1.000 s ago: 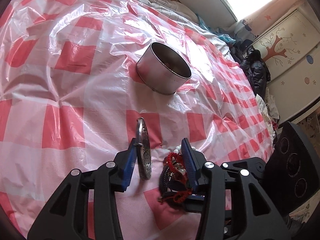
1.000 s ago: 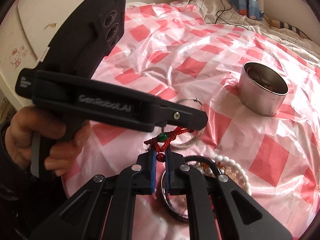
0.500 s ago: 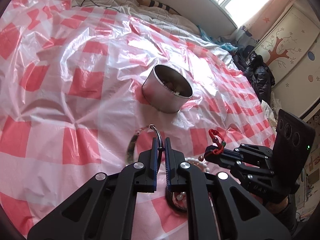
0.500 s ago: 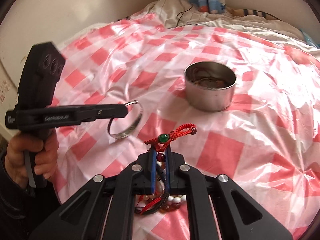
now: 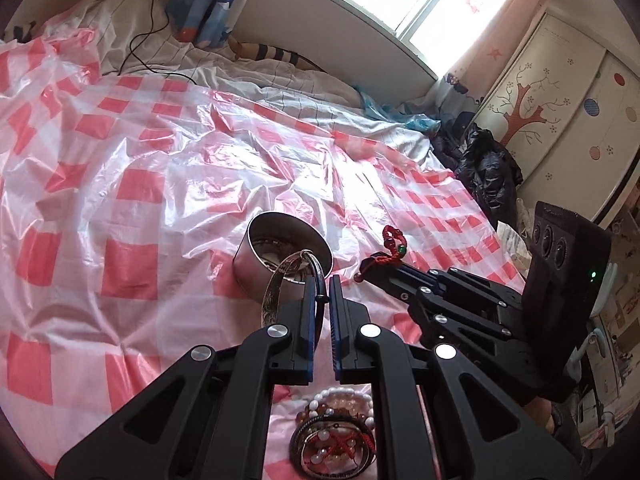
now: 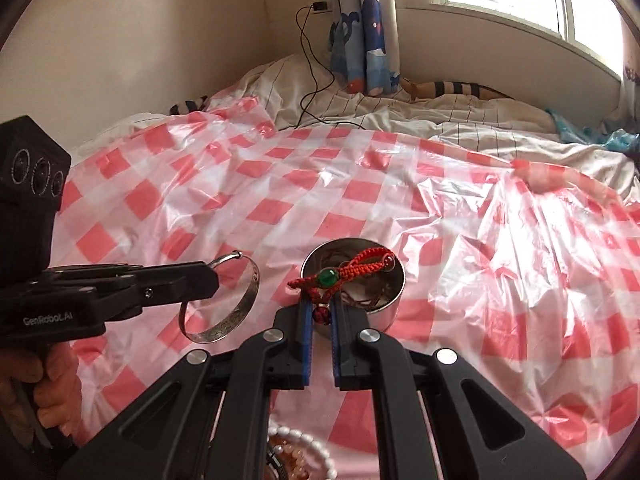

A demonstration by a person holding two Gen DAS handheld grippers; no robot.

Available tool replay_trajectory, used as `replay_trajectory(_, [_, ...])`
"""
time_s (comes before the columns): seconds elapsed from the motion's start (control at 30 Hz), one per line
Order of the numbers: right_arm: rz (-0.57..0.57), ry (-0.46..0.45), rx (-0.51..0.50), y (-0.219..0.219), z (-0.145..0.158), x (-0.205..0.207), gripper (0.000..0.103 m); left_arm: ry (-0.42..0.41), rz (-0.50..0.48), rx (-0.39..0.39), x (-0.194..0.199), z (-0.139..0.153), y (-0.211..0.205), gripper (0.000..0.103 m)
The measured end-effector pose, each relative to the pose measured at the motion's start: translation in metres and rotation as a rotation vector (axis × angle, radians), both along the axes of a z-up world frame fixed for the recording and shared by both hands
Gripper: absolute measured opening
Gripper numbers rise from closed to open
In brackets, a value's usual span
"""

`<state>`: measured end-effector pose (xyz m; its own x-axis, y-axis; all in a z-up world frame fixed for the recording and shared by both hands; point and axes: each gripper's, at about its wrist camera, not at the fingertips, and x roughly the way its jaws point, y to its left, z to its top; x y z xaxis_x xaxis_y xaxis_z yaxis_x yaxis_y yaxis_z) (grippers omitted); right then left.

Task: Organize jewelry
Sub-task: 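Carry both items to the steel tin and open both tools above it, then close the right tool on the thin silver wire bangle and lift it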

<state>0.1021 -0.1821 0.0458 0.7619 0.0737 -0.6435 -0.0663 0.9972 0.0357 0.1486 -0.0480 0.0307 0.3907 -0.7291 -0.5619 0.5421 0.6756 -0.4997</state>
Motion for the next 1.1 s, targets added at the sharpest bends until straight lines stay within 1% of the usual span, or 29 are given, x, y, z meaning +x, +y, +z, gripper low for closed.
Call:
replay_trajectory(0.13, [-0.017, 0.000, -0.076, 0.003, -0.011, 0.025, 0.008, 0.010, -0.006, -0.033, 0.020, -0.003, -0.013, 0.006])
replay_trajectory(0.23, [-0.037, 0.001, -0.150, 0.003, -0.020, 0.044, 0.008, 0.018, 0.001, -0.084, 0.044, -0.006, -0.024, 0.006])
replay_trajectory(0.3, [-0.035, 0.025, -0.176, -0.001, -0.028, 0.059, 0.009, 0.057, -0.004, -0.103, 0.060, -0.015, -0.035, 0.006])
replay_trajectory(0.33, [-0.020, 0.075, -0.176, -0.002, -0.036, 0.066, 0.017, 0.079, -0.008, -0.099, 0.066, -0.022, -0.040, 0.006])
replay_trajectory(0.37, [-0.017, 0.132, -0.197, -0.002, -0.044, 0.072, 0.045, 0.097, -0.011, -0.091, 0.069, -0.027, -0.044, 0.008])
replay_trajectory(0.4, [-0.033, 0.162, -0.250, 0.000, -0.051, 0.074, 0.057, 0.124, -0.008, -0.059, 0.071, -0.034, -0.050, 0.011])
replay_trajectory(0.43, [-0.028, 0.152, -0.297, 0.003, -0.053, 0.070, 0.067, 0.144, -0.001, -0.029, 0.073, -0.039, -0.054, 0.015])
replay_trajectory(0.47, [-0.017, 0.143, -0.317, 0.004, -0.052, 0.066, 0.067, 0.154, 0.011, -0.014, 0.073, -0.040, -0.054, 0.018])
replay_trajectory(0.5, [-0.014, 0.130, -0.320, 0.003, -0.047, 0.061, 0.067, 0.146, 0.024, -0.016, 0.071, -0.036, -0.053, 0.020])
replay_trajectory(0.53, [-0.026, 0.102, -0.306, 0.000, -0.040, 0.055, 0.068, 0.126, 0.032, -0.018, 0.068, -0.031, -0.051, 0.025])
replay_trajectory(0.57, [-0.042, 0.077, -0.281, -0.005, -0.032, 0.050, 0.073, 0.099, 0.044, -0.014, 0.064, -0.025, -0.048, 0.032])
replay_trajectory(0.6, [-0.056, 0.057, -0.243, -0.011, -0.025, 0.045, 0.075, 0.069, 0.057, -0.009, 0.059, -0.018, -0.042, 0.036])
replay_trajectory(0.63, [-0.066, 0.046, -0.194, -0.018, -0.019, 0.041, 0.077, 0.033, 0.072, -0.002, 0.052, -0.010, -0.037, 0.042])
replay_trajectory(0.67, [-0.073, 0.045, -0.147, -0.025, -0.015, 0.038, 0.077, 0.009, 0.078, 0.008, 0.046, -0.005, -0.032, 0.044])
replay_trajectory(0.73, [-0.084, 0.056, -0.044, -0.038, -0.010, 0.032, 0.078, -0.023, 0.080, 0.048, 0.036, 0.001, -0.023, 0.046])
replay_trajectory(0.8, [-0.096, 0.077, 0.061, -0.051, -0.008, 0.025, 0.081, -0.037, 0.076, 0.101, 0.027, 0.000, -0.017, 0.048])
replay_trajectory(0.9, [-0.120, 0.131, 0.253, -0.075, -0.009, 0.014, 0.082, -0.028, 0.063, 0.189, 0.013, -0.009, -0.014, 0.049])
replay_trajectory(0.97, [-0.129, 0.159, 0.365, -0.088, -0.011, 0.005, 0.082, -0.034, 0.030, 0.245, 0.001, -0.015, -0.016, 0.050])
replay_trajectory(1.03, [-0.131, 0.190, 0.425, -0.096, -0.012, -0.004, 0.082, -0.037, -0.015, 0.285, -0.014, -0.021, -0.018, 0.051])
replay_trajectory(1.1, [-0.120, 0.207, 0.435, -0.097, -0.011, -0.012, 0.082, -0.035, -0.055, 0.318, -0.027, -0.024, -0.023, 0.053])
